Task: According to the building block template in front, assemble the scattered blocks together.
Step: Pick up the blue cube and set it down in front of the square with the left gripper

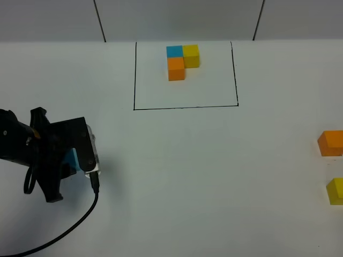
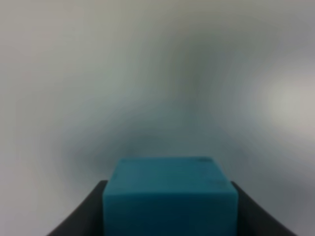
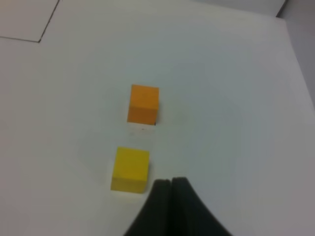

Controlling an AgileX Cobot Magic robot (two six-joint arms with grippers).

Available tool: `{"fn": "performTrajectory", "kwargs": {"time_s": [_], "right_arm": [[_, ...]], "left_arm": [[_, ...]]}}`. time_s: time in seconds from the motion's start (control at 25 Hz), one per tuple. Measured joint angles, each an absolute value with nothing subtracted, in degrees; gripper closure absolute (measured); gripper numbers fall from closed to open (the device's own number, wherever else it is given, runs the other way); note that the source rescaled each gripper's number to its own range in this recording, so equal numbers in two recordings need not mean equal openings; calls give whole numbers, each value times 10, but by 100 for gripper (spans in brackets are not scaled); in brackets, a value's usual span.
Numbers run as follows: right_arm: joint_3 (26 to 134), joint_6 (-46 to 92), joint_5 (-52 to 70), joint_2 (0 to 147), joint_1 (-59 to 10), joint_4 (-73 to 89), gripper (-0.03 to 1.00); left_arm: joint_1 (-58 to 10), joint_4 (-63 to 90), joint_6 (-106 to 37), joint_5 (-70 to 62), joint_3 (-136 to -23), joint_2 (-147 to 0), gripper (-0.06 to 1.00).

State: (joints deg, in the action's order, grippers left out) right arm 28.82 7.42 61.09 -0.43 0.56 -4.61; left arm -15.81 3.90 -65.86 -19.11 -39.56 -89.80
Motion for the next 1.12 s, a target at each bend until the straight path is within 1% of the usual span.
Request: {"fn": "performTrajectory", "kwargs": {"time_s": [0.36,0.72,1.0,1.12], "right_arm": [[288,74,611,-4,6,-46,97],[288,74,611,-4,6,-46,97],[288,74,611,-4,6,-46,97],[288,74,611,-4,6,-46,97]], "left_arm": [[-161,100,-839,-241,-396,-898,43],[-161,170,-855,-203,-396,-898,43],[-161,247,-898,-201,-399,-898,43],[-166,258,-910,-213,-413,-898,43]]}}
